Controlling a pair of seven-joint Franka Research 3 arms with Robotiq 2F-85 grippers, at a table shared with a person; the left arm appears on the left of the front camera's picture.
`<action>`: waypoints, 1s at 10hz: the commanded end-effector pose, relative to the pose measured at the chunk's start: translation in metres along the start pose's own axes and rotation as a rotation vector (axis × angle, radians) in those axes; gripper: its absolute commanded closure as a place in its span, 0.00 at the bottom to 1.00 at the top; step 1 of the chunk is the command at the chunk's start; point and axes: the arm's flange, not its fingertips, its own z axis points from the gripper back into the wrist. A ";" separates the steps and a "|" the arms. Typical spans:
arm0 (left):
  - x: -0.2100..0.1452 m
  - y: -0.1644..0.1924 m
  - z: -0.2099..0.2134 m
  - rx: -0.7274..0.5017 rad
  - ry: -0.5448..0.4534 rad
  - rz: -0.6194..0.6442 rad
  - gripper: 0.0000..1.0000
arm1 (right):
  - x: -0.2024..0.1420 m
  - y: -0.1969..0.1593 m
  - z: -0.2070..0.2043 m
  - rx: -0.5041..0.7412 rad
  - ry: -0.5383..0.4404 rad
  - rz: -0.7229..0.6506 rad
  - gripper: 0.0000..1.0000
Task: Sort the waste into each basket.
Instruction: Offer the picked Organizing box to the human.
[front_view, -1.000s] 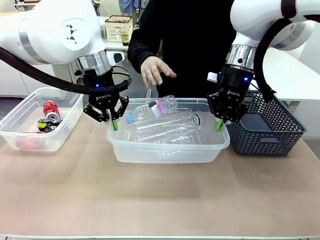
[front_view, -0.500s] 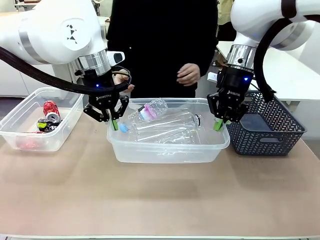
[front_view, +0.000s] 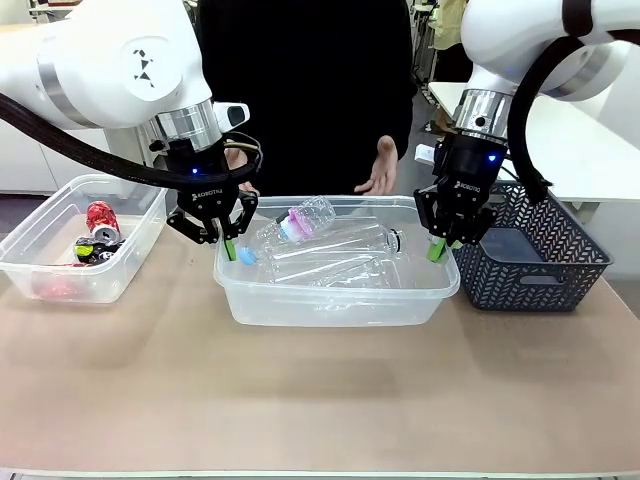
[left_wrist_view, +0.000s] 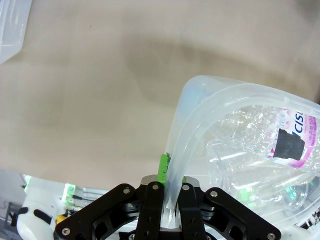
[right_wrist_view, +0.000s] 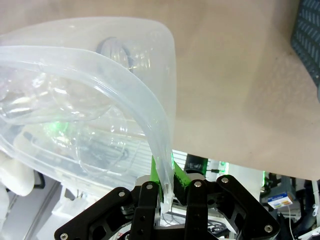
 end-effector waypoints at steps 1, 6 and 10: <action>0.001 0.003 0.004 -0.015 -0.013 0.017 1.00 | -0.006 0.001 -0.001 0.002 -0.008 0.000 1.00; 0.093 0.002 0.011 0.043 -0.075 0.041 0.96 | 0.093 0.011 0.050 0.161 0.111 -0.042 0.94; 0.139 0.005 -0.001 0.038 -0.006 0.067 0.96 | 0.129 0.006 0.036 0.171 0.121 -0.034 0.94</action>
